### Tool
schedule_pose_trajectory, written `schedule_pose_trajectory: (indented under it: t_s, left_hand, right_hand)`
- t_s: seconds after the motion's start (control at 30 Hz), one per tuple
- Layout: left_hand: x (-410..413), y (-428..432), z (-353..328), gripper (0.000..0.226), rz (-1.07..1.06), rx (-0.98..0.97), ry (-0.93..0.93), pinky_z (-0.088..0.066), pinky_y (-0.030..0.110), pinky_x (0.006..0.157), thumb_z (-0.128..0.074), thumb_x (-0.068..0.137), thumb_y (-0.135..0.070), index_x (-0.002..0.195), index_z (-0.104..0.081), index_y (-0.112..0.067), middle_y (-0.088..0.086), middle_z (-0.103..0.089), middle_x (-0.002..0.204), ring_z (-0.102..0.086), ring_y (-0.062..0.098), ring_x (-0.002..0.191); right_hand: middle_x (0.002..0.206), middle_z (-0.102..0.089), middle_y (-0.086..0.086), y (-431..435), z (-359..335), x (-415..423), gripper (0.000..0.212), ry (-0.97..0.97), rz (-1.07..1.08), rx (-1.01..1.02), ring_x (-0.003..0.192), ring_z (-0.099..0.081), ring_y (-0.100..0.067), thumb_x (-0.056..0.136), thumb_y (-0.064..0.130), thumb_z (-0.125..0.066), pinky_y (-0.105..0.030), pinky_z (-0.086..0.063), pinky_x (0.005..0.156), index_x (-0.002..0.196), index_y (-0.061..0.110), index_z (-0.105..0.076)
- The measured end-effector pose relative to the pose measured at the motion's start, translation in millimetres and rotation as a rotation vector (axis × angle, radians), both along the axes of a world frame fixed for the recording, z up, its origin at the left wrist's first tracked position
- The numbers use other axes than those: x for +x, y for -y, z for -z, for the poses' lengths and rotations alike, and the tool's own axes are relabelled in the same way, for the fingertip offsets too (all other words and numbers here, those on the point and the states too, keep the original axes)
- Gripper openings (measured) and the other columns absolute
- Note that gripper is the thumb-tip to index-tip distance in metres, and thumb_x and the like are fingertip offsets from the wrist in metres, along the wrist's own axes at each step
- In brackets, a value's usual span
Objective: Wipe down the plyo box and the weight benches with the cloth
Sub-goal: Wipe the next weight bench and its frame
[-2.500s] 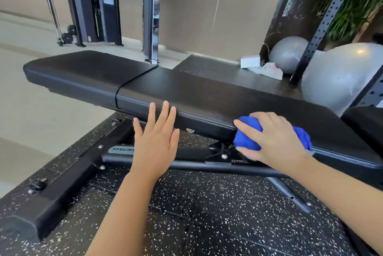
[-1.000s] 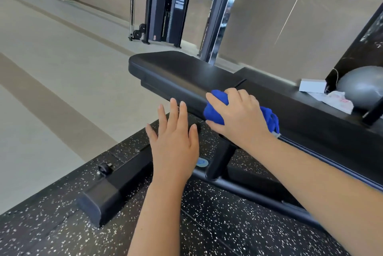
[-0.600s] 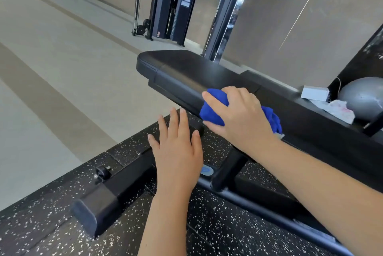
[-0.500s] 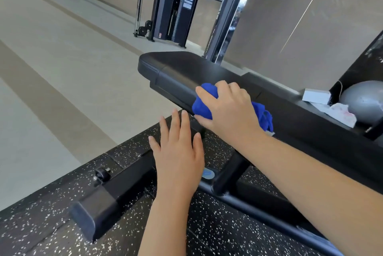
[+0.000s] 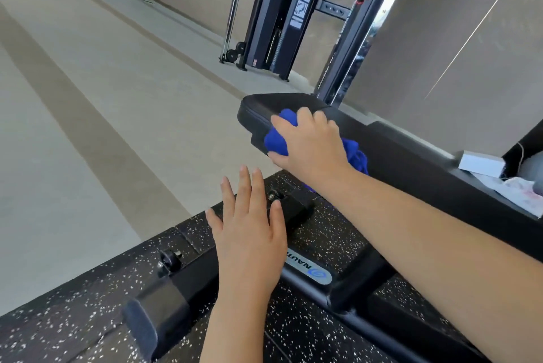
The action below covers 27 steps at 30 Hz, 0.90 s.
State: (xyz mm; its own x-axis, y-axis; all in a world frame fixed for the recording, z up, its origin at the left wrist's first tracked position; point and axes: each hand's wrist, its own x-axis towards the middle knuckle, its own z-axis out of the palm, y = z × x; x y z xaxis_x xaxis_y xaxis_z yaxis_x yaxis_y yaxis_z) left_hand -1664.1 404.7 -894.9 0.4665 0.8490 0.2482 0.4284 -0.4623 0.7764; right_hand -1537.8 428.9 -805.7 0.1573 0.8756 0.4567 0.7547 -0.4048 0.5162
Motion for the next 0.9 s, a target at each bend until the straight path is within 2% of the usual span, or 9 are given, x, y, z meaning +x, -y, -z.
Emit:
schedule_pose_trajectory:
  t_s: [0.07, 0.1, 0.2, 0.3, 0.5, 0.57, 0.7, 0.8, 0.9]
  left_hand:
    - [-3.5, -4.6, 1.2, 0.068, -0.031, -0.006, 0.004, 0.005, 0.044, 0.112, -0.002, 0.083, -0.049, 0.147, 0.005, -0.029, -0.015, 0.013, 0.152, 0.019, 0.013, 0.14]
    - [-5.4, -6.4, 2.8, 0.07, -0.042, -0.006, 0.001, 0.005, 0.044, 0.112, 0.0, 0.081, -0.051, 0.147, 0.004, -0.029, -0.014, 0.012, 0.153, 0.019, 0.013, 0.14]
    - [-11.6, -10.0, 8.7, 0.078, -0.047, 0.007, -0.023, 0.003, 0.045, 0.112, 0.009, 0.075, -0.055, 0.148, 0.004, -0.029, -0.014, 0.012, 0.153, 0.018, 0.012, 0.14]
    - [-19.0, -17.8, 12.9, 0.083, -0.054, 0.005, -0.037, 0.002, 0.046, 0.112, 0.012, 0.07, -0.056, 0.148, 0.004, -0.029, -0.015, 0.013, 0.152, 0.017, 0.012, 0.14]
    - [-30.8, -29.1, 13.6, 0.064, -0.062, -0.037, -0.074, 0.008, 0.044, 0.111, -0.004, 0.086, -0.047, 0.147, 0.008, -0.03, -0.015, 0.016, 0.152, 0.021, 0.01, 0.139]
    - [-31.8, -30.6, 13.0, 0.055, -0.06, -0.046, -0.079, 0.008, 0.044, 0.111, -0.01, 0.096, -0.044, 0.147, 0.009, -0.03, -0.015, 0.015, 0.153, 0.021, 0.01, 0.139]
    - [-36.7, -28.6, 10.7, 0.057, -0.066, -0.037, -0.089, 0.007, 0.043, 0.111, -0.019, 0.098, -0.039, 0.146, 0.009, -0.03, -0.016, 0.016, 0.152, 0.021, 0.009, 0.138]
    - [-43.4, -26.6, 9.6, 0.057, -0.069, -0.015, -0.113, 0.008, 0.042, 0.111, -0.019, 0.098, -0.039, 0.146, 0.01, -0.03, -0.02, 0.021, 0.146, 0.021, 0.01, 0.138]
    - [-45.5, -24.9, 9.5, 0.056, -0.08, -0.021, -0.102, 0.007, 0.043, 0.111, -0.018, 0.098, -0.04, 0.146, 0.008, -0.03, -0.018, 0.017, 0.15, 0.021, 0.01, 0.139]
  right_hand:
    - [0.115, -0.047, -0.012, -21.3, 2.0, -1.2, 0.061, -0.036, 0.033, -0.041, 0.099, -0.047, -0.03, 0.088, 0.051, -0.051, -0.039, -0.04, 0.078, 0.14, 0.024, -0.035]
    - [0.114, -0.048, -0.012, -21.1, 2.6, -1.4, 0.06, -0.033, 0.025, -0.044, 0.097, -0.047, -0.03, 0.087, 0.051, -0.053, -0.039, -0.041, 0.078, 0.139, 0.025, -0.037]
    - [0.094, -0.056, -0.015, 10.5, 7.7, 6.9, 0.059, 0.09, -0.089, 0.022, 0.077, -0.053, -0.033, 0.068, 0.044, -0.075, -0.038, -0.046, 0.062, 0.12, 0.021, -0.059]
    - [0.089, -0.058, -0.018, 40.6, 18.8, 19.8, 0.059, 0.165, -0.187, 0.074, 0.068, -0.053, -0.034, 0.057, 0.036, -0.081, -0.038, -0.044, 0.056, 0.11, 0.016, -0.065]
    - [0.08, -0.055, -0.011, -11.9, 22.2, 7.3, 0.058, 0.237, -0.04, 0.071, 0.064, -0.051, -0.028, 0.055, 0.046, -0.079, -0.032, -0.041, 0.056, 0.106, 0.022, -0.067]
    - [0.09, -0.056, -0.01, -47.4, 17.6, -6.5, 0.052, 0.238, 0.044, 0.031, 0.075, -0.053, -0.027, 0.066, 0.049, -0.071, -0.033, -0.042, 0.063, 0.112, 0.025, -0.061]
    - [0.115, -0.045, -0.015, -97.5, 10.9, -16.7, 0.036, 0.036, 0.084, -0.067, 0.1, -0.046, -0.033, 0.088, 0.034, -0.056, -0.041, -0.038, 0.082, 0.119, 0.017, -0.049]
    - [0.116, -0.044, -0.016, -81.5, 10.4, -16.3, 0.041, 0.083, 0.059, -0.119, 0.102, -0.046, -0.033, 0.087, 0.038, -0.056, -0.042, -0.04, 0.083, 0.122, 0.018, -0.048]
    - [0.097, -0.054, -0.012, -22.6, 12.7, -9.3, 0.049, 0.216, 0.04, -0.048, 0.081, -0.053, -0.029, 0.064, 0.045, -0.073, -0.035, -0.045, 0.066, 0.108, 0.026, -0.061]
